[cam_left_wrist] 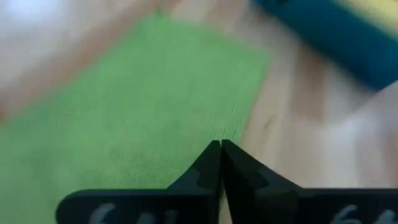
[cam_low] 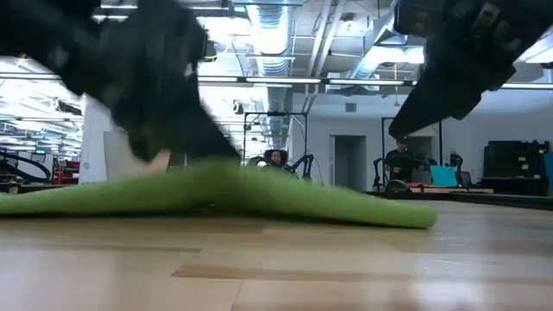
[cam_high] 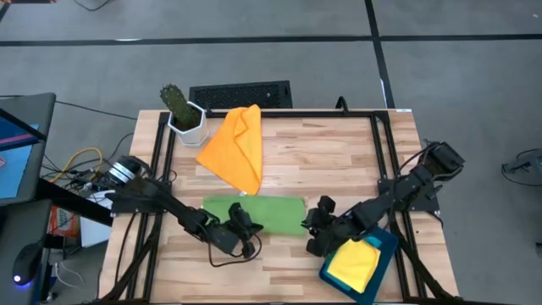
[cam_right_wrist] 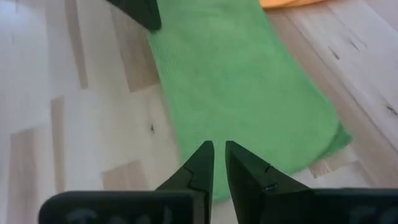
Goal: Fold microfiber towels
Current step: Fold the green microfiber towel
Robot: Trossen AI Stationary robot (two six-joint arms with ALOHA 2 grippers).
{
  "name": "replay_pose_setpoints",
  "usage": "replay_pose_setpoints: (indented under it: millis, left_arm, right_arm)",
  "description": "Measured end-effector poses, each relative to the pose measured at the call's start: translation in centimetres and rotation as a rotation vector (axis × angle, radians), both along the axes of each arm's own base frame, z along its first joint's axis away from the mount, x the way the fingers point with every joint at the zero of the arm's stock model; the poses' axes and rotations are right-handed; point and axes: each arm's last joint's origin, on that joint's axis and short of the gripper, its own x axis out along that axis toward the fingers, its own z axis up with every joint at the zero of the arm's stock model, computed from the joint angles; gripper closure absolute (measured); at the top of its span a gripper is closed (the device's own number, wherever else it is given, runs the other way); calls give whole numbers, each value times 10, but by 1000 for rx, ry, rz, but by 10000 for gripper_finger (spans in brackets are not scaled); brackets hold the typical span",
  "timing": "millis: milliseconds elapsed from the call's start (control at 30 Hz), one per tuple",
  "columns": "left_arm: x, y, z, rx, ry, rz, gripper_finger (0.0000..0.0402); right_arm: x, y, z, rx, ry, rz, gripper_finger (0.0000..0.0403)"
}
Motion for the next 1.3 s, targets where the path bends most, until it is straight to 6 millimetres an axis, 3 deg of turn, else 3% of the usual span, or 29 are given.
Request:
replay_pose_setpoints:
  millis: [100,200,467,667,900,1067,1300]
  left_arm:
    - [-2,1,22,19,-61,-7,401]
    - [2,5,28,21,-90,-3,401]
    - [8,5,3,-29,-36,14,401]
    - [6,-15,-20,-207,39,-149,401]
    - [1,-39,-16,-262,29,-238,401]
    - [0,-41,-14,-256,13,-216,401]
    - [0,-38,-16,-229,22,-186,387]
  right_arm:
    - [-1,1,3,7,-11,3,337]
    - [-1,3,0,18,-10,-8,337]
    - [5,12,-31,17,39,-27,337]
    - [11,15,-28,30,3,-37,337]
    - [22,-2,-40,-5,30,-104,337]
    - [33,-7,-64,26,88,-111,337]
    - [27,-11,-74,-4,158,-184,337]
